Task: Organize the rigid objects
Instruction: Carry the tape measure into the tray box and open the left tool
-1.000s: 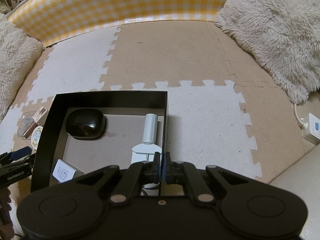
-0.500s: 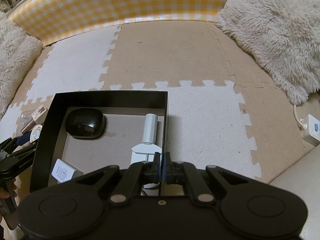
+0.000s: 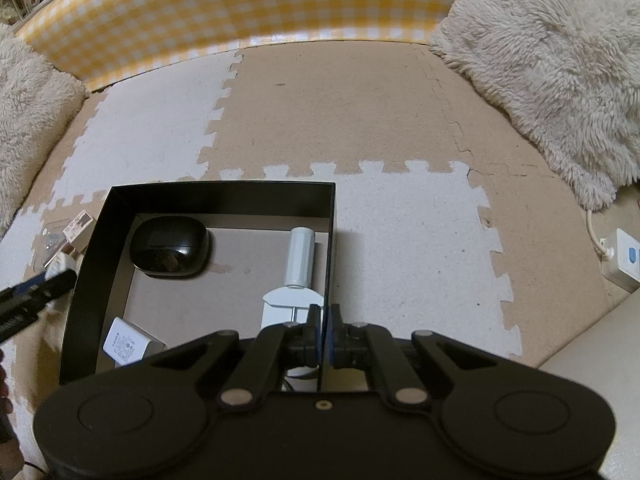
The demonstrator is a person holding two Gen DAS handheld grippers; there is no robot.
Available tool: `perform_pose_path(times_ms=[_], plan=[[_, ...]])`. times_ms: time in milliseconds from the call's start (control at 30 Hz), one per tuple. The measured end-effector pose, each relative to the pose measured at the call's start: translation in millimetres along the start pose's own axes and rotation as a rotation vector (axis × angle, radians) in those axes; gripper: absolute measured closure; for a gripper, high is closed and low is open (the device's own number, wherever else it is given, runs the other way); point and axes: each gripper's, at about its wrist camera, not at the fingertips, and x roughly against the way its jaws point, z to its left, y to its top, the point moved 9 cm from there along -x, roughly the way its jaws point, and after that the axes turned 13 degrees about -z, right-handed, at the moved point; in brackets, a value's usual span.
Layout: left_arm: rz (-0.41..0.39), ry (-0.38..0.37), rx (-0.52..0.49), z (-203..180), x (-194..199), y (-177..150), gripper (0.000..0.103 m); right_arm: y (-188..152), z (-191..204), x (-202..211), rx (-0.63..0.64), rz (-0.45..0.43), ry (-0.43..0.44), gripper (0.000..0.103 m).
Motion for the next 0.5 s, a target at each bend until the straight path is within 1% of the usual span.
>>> perform_pose_path(times_ms=[133,233,333,500], plan=[[-0.038,-0.073,-0.002,-23.7,10.0,14.2,0.05,0.0,0.0,-0.1,-0.002,0.0,0.001,0.1],[-0.037,-0.141,-0.029,-48.8,13.9,16.9,0.05,0.0,0.6,-0.2,-0.004,0.001,0.003,0.1],[-0.009,-0.193,-0.071,-74.5,10.8,13.8,0.05,0.1,0.7,0.0,-0.004,0.001,0.004,0.1],[0.066,-0.228,-0.153,-109.0,-9.1,-0.1,0.05,0.3,-0.3,0.1,-0.018,0.001,0.008,0.1]])
